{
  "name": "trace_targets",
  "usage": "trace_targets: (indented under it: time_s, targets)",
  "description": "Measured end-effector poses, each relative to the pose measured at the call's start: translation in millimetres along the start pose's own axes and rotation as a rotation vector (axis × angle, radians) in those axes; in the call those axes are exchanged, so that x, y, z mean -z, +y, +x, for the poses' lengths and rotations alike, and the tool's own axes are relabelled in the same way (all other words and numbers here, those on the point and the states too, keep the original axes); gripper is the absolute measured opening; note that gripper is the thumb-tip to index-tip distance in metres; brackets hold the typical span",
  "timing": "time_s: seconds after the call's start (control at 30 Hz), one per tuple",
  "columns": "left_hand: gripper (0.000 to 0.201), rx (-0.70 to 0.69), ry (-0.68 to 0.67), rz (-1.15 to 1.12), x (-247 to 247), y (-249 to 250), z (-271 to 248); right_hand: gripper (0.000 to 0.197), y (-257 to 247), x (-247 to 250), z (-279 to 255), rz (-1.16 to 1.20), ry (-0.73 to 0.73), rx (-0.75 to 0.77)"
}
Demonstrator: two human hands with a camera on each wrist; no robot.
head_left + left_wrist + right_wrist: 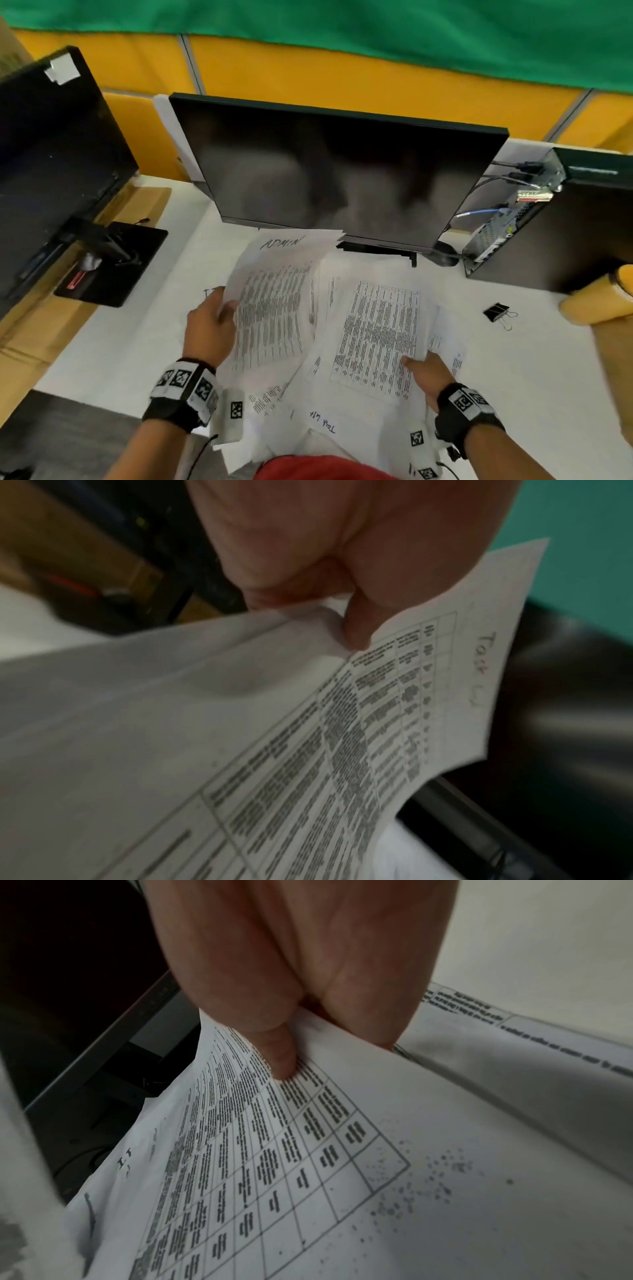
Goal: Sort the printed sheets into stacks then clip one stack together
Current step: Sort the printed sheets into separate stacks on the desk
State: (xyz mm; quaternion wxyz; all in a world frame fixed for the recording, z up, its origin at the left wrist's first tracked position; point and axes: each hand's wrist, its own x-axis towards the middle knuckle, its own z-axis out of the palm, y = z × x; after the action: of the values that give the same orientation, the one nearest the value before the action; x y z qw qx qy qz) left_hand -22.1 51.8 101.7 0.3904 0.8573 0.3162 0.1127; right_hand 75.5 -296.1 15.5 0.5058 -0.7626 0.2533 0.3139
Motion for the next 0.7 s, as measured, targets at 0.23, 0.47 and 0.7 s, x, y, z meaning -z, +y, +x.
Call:
trace_targets:
  time_s: [0.23, 0.47, 0.7]
  targets:
    - [0.023, -0.011, 0.097, -0.391, 47, 56, 13, 0.07, -1, 1, -6, 0.052, -0.028, 0.033]
    - [0.035, 0.172, -0.286, -0.501, -50, 34, 20, 0.028, 0, 6, -8, 0.13, -0.127, 0.1]
    - [0.052, 0.2, -0.577, -0.094, -132, -23, 1, 0.053, -1, 11, -20, 0.396, -0.199, -0.048]
